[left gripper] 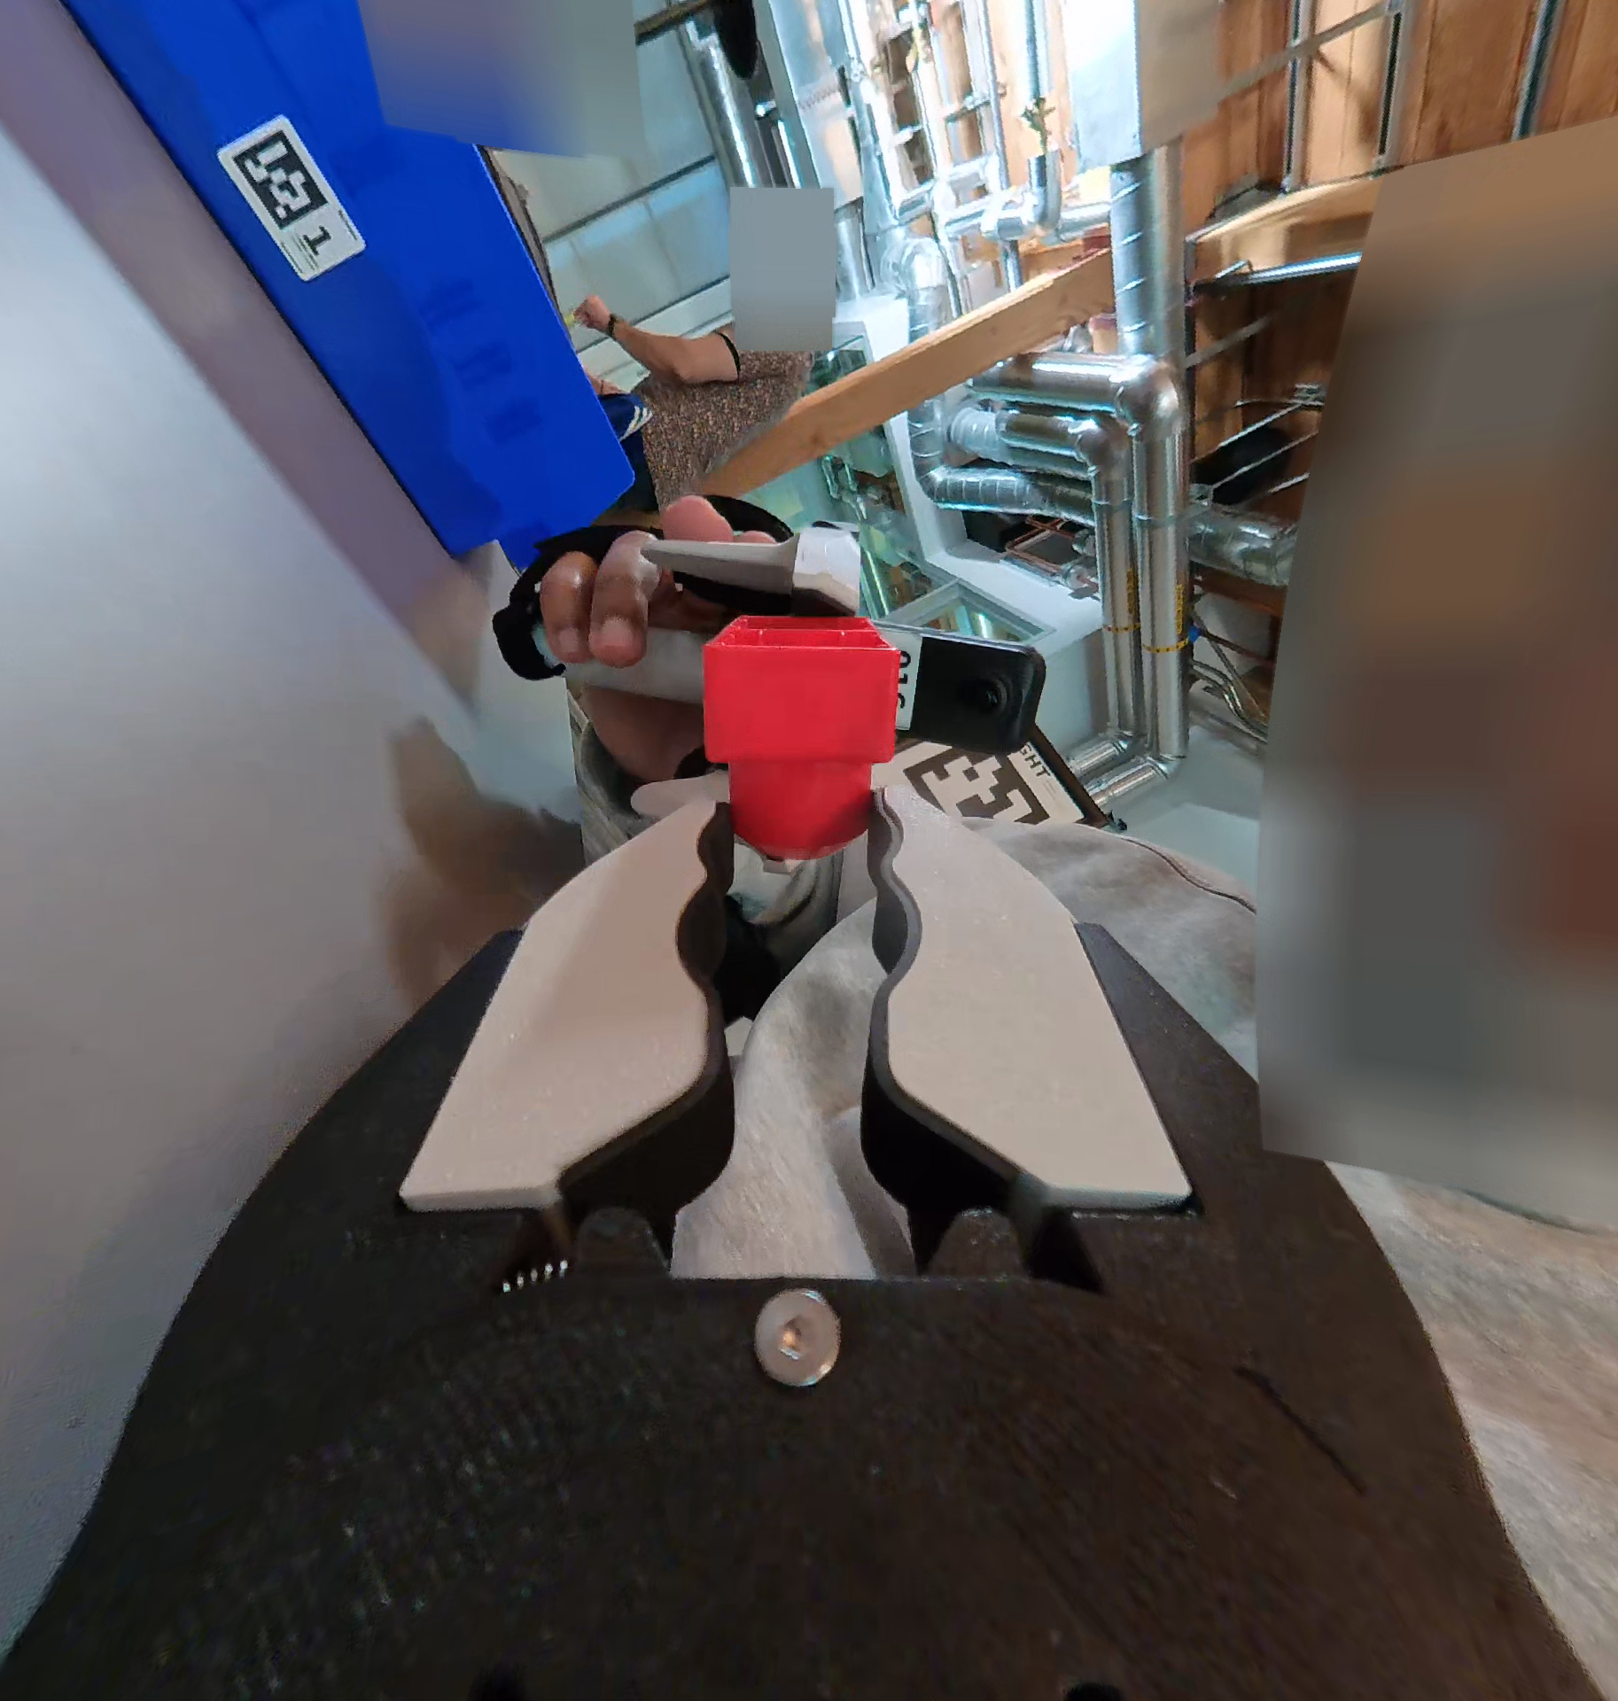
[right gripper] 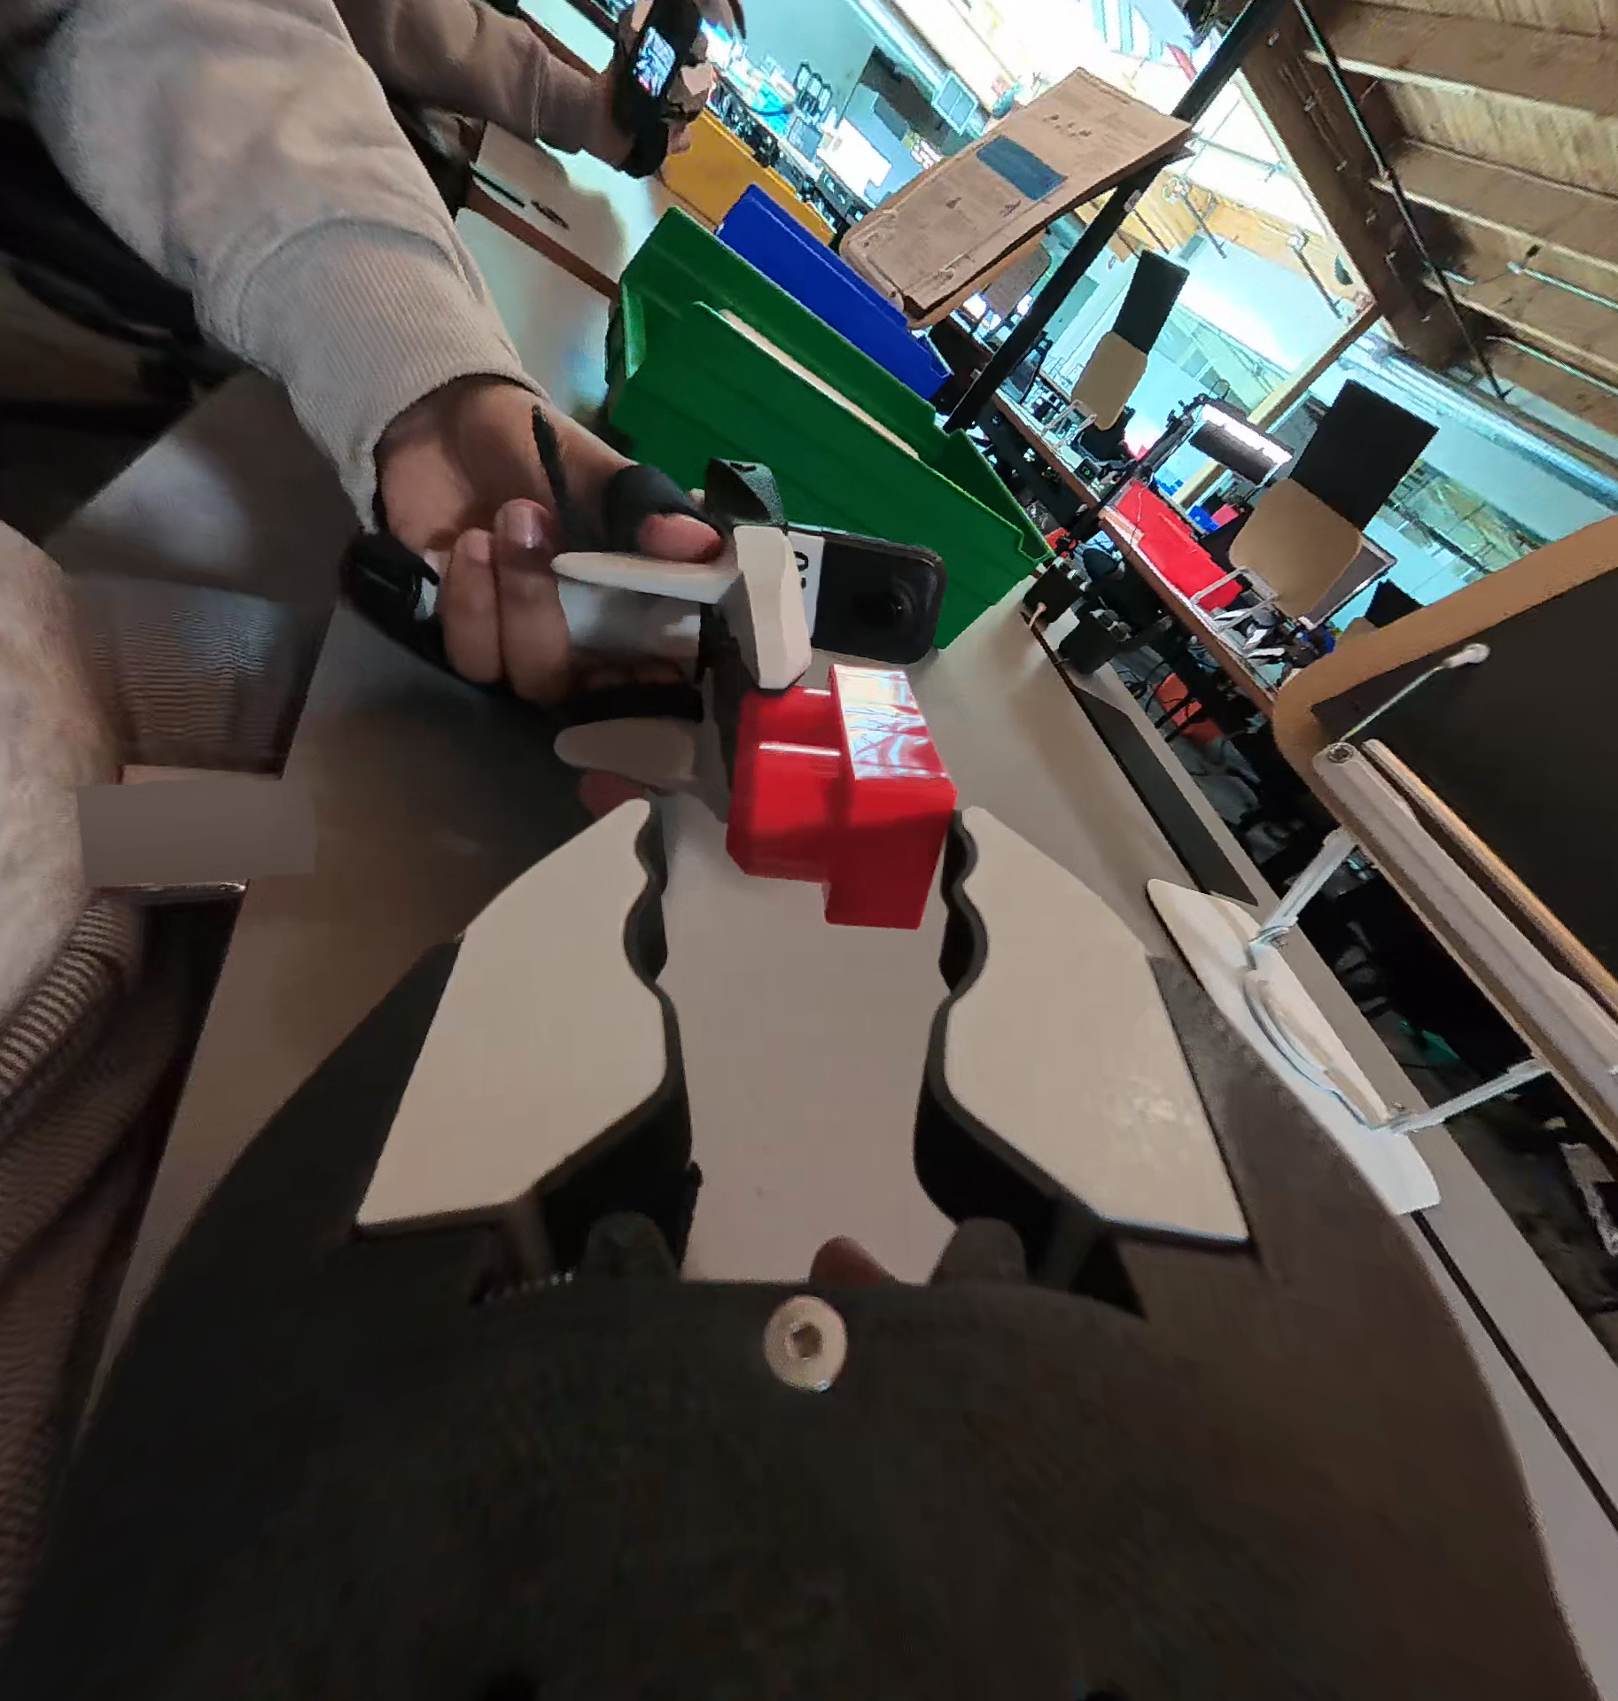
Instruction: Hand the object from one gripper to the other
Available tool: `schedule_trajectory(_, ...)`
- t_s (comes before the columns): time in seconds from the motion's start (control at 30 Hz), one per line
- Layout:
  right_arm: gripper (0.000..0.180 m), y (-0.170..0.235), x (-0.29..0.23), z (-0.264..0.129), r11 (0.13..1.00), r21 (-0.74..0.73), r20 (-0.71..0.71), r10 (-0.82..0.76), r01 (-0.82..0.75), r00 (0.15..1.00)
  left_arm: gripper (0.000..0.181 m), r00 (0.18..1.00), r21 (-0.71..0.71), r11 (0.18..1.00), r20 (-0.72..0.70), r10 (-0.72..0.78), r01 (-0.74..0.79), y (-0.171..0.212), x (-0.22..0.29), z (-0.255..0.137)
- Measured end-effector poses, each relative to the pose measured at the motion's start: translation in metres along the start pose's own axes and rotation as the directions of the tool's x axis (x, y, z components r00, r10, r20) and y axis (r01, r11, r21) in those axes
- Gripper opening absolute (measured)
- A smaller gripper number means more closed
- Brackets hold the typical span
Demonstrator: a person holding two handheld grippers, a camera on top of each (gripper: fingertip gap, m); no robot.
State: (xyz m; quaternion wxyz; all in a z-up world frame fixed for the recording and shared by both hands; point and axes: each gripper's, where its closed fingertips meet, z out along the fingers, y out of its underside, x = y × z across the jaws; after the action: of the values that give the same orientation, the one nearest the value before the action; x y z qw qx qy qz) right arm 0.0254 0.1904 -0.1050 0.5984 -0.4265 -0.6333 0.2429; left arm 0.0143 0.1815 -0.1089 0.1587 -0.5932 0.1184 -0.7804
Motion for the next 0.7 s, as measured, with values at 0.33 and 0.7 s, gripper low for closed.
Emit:
schedule_trajectory(0.33, 0.045, 0.001, -0.005, 0.001, 1.0, -0.003, 0.03, 0.017, -0.017, 0.999, 0.028, 1.0, -0.057, 0.998, -0.008, -0.006, 0.006, 0.01, 0.001, 0.005)
schedule_trajectory(0.7, 0.044, 0.021, 0.003, 0.001, 0.976, -0.216, -0.037, -0.013, 0.005, 0.999, 0.069, 0.971, 0.014, 0.994, 0.213, 0.107, -0.113, -0.005, -0.022, -0.003)
